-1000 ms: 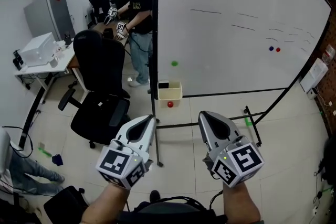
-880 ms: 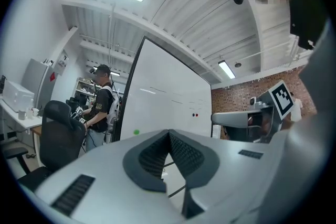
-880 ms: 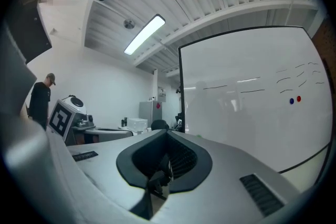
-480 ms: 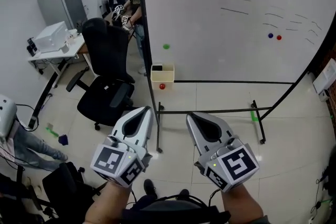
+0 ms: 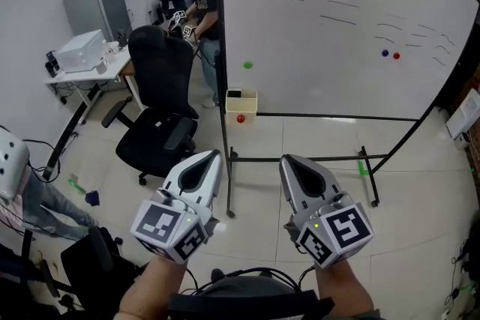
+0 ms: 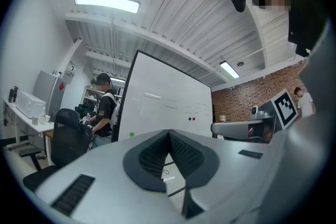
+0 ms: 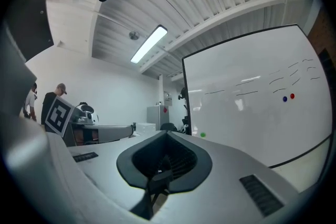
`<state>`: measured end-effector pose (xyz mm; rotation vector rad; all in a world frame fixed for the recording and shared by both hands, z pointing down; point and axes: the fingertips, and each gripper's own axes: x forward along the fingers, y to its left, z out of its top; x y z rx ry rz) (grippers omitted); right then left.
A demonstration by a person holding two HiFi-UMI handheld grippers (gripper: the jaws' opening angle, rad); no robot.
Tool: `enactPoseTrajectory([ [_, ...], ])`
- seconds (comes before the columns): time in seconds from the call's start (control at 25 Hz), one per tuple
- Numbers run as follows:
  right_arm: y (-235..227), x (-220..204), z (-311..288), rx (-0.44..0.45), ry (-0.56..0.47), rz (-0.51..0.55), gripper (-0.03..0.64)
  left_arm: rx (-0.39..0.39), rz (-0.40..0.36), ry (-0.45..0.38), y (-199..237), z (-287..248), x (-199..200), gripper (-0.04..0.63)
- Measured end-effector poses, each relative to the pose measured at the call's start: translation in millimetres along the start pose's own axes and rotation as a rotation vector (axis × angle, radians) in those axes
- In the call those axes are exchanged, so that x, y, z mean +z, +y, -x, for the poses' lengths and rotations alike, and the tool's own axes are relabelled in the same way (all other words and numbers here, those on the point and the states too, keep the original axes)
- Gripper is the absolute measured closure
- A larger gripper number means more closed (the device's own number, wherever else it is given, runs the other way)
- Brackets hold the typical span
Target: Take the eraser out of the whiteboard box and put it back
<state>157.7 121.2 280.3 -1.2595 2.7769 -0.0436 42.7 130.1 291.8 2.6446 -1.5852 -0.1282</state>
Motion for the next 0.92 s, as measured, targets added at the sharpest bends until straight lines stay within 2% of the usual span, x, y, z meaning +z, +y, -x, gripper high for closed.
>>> enactPoseTrajectory([
  [0.4,8.4,1.5,-0.7,-0.021,-0.005,0.011,0.604,-0.046,0.016,0.019,-1.1,2.5,-10.4,0.566],
  [0.92,22.2,8.6,-0.9,-0.033,-0.012,0.052,0.604,-0.038,0.009,-0.006,6.6,14.5,0.9,0.566],
])
